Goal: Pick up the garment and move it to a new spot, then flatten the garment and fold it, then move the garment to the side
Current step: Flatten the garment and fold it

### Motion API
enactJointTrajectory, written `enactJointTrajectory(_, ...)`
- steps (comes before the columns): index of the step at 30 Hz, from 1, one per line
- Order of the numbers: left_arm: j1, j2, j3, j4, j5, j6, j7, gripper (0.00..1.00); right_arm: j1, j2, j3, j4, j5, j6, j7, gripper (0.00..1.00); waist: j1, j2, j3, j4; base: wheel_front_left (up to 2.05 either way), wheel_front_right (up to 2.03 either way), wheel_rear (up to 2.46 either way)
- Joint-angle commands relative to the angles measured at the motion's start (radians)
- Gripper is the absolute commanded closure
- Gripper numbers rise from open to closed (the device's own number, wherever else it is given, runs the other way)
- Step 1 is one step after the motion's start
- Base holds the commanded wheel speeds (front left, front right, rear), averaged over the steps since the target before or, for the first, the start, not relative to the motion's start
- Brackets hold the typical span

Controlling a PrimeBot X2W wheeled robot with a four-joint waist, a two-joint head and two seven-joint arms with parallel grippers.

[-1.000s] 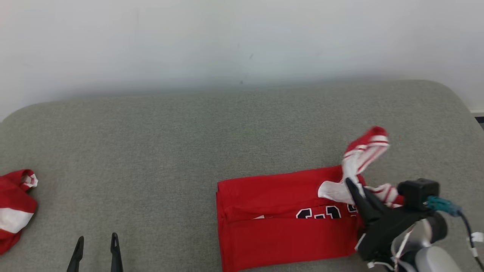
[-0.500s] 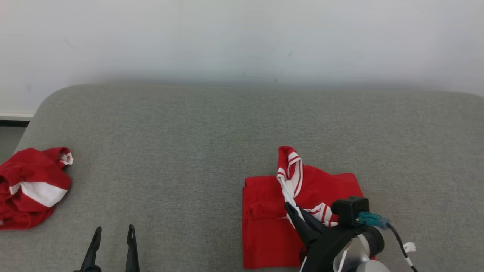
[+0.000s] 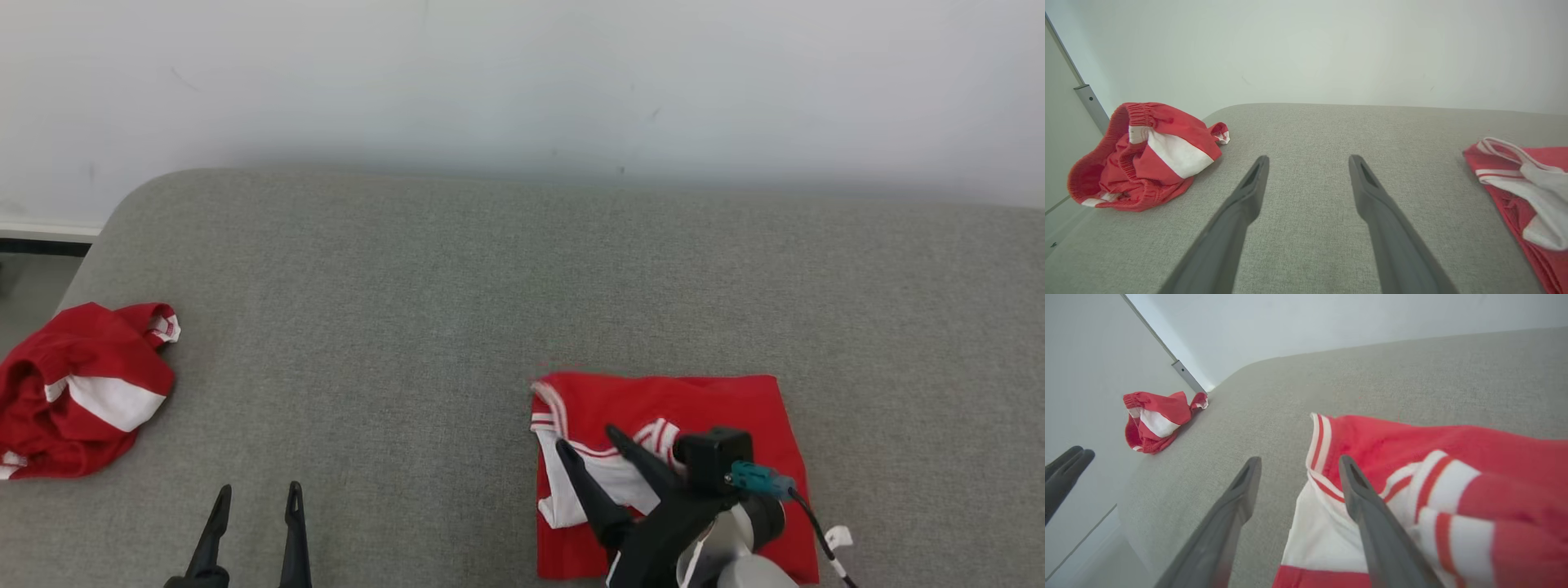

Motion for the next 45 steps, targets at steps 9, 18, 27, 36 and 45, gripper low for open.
enactJointTrajectory(9,0.01,-0.003,0.017,0.001,0.001,0.0,-0.003,0.0,-0.026,-0.1,-0.01,-0.131,0.036,-0.003,-0.097,0.0,0.0,0.0,-0.016,-0.037,0.0,0.0,0.0)
enactJointTrajectory(18,0.036,-0.003,0.039,-0.021,0.007,-0.002,-0.003,0.0,0.105,-0.183,-0.192,-0.283,0.022,-0.003,-0.107,0.0,0.0,0.0,-0.024,-0.061,0.0,0.0,0.0)
enactJointTrajectory(27,0.067,0.002,0.059,-0.044,0.022,0.001,-0.003,0.0,0.203,-0.151,-0.327,-0.311,-0.048,-0.003,-0.207,0.0,0.0,0.0,-0.032,-0.1,0.0,0.0,0.0)
enactJointTrajectory(36,0.091,0.014,0.079,-0.078,0.039,0.011,-0.003,0.0,0.28,-0.107,-0.374,-0.271,-0.095,-0.003,-0.293,0.0,0.0,0.0,-0.046,-0.139,0.0,0.0,0.0)
enactJointTrajectory(45,0.109,0.031,0.071,-0.085,0.056,0.003,-0.003,0.0,0.316,-0.089,-0.339,-0.226,-0.155,-0.003,-0.324,0.0,0.0,0.0,-0.057,-0.151,0.0,0.0,0.0)
